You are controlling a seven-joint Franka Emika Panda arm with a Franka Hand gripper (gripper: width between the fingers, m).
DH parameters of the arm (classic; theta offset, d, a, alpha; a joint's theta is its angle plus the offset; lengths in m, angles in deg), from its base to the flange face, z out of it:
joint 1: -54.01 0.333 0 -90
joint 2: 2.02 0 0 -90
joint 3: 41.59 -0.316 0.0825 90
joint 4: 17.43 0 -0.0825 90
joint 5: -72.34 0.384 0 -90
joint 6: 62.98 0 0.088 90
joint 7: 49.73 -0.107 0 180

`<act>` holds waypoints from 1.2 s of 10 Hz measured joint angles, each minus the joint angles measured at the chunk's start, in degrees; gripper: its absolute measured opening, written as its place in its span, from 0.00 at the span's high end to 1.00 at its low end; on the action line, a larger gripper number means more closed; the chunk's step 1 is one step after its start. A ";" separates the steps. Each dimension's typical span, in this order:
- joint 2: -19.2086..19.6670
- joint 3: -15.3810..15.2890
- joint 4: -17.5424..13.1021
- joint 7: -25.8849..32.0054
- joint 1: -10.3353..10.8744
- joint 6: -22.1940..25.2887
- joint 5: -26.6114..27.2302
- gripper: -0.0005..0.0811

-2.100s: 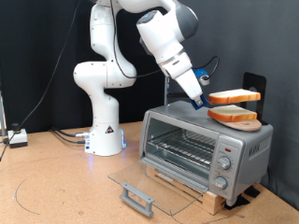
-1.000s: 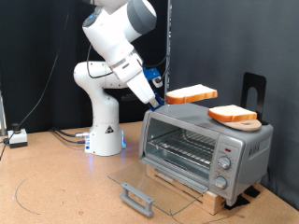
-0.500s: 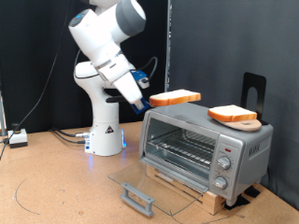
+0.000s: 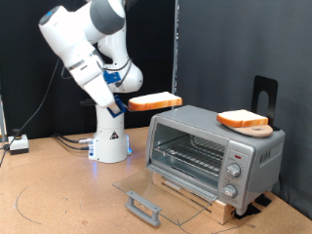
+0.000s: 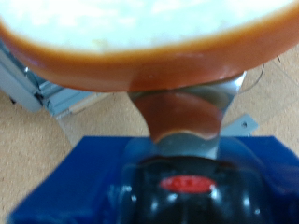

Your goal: Make a piece of toast with the oven

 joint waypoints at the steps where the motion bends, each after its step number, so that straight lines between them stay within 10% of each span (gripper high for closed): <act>1: 1.18 1.08 -1.12 0.53 -0.72 0.25 -0.97 0.51; 5: 2.80 1.53 -0.81 6.04 -1.00 1.29 -2.09 0.51; 12: 8.03 0.24 9.40 13.40 -0.38 -17.52 -6.35 0.51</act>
